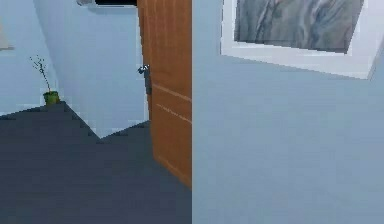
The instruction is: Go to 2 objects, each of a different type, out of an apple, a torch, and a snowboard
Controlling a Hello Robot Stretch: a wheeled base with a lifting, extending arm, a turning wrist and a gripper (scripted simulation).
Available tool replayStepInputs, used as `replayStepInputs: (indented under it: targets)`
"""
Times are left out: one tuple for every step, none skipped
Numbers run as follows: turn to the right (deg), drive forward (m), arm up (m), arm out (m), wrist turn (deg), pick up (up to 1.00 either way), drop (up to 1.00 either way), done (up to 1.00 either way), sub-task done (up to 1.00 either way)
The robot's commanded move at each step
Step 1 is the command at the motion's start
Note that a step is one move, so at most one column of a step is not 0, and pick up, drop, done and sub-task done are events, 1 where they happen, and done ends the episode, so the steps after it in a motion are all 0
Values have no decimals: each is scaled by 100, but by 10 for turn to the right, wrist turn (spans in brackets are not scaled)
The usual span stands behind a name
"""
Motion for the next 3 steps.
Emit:
replayStepInputs:
  targets:
    - [-420, 0, 0, 0, 0, 0, 0, 0, 0]
    - [0, 90, 0, 0, 0, 0, 0, 0, 0]
    - [210, 0, 0, 0, 0, 0, 0, 0, 0]
